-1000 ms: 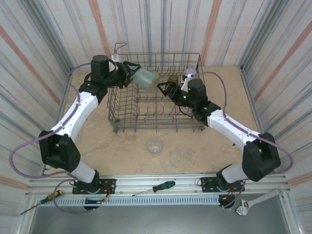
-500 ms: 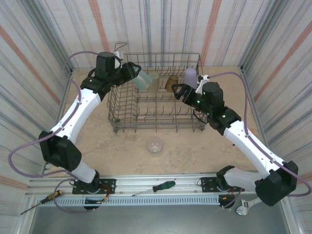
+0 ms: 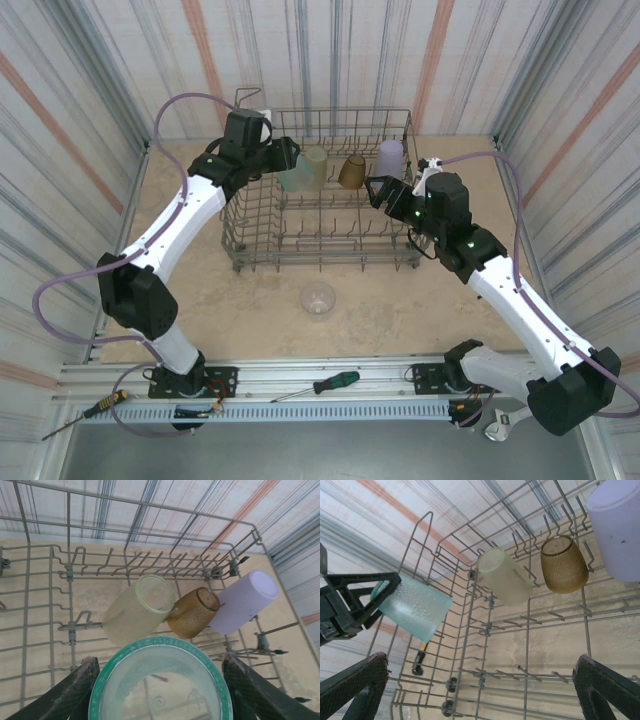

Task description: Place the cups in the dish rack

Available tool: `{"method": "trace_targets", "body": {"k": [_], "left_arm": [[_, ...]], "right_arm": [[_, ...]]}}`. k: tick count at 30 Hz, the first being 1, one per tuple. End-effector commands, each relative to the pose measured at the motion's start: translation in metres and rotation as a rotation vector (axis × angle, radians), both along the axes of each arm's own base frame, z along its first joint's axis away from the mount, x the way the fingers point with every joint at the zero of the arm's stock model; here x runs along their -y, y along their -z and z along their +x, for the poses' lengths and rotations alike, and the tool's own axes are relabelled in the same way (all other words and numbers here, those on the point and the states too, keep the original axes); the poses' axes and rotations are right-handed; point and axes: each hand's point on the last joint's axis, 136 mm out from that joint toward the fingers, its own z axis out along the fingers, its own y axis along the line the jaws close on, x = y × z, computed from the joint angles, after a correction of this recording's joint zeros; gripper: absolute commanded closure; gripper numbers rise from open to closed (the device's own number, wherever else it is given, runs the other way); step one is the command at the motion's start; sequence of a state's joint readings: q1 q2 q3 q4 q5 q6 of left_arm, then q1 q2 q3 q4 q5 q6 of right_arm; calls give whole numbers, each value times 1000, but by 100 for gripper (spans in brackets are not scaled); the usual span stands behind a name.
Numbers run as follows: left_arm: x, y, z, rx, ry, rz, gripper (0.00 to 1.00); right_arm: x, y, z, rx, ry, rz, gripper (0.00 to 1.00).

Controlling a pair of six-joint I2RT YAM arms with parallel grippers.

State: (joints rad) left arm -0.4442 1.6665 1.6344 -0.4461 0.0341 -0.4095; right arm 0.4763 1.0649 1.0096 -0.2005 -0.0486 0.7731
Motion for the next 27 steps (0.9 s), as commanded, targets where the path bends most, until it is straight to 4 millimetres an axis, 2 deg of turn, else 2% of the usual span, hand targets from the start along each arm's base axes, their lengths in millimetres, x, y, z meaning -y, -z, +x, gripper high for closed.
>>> {"method": "trace_targets", "body": {"k": [1,6,15,21,22,27], "left_arm": [[-5,-8,8,79,-11,128,100],[0,8,13,93,-15,222,100],[-1,45,28,60,-54,267,100],[-2,62,36,64,-84,280,100],[-2,65,38,65,-92,287,100],[-2,80,42,79,-112,319,100]], "right_arm": [[7,6,-2,-2,11,-35,1],[9,10,-3,-6,18,-39,1],[18,6,-10,-1,43,-33,1],[20,8,-11,-8,56,-37,1],[23,1,-15,10,61,-29,1],[25,1,-16,9,67,-33,1]]}}
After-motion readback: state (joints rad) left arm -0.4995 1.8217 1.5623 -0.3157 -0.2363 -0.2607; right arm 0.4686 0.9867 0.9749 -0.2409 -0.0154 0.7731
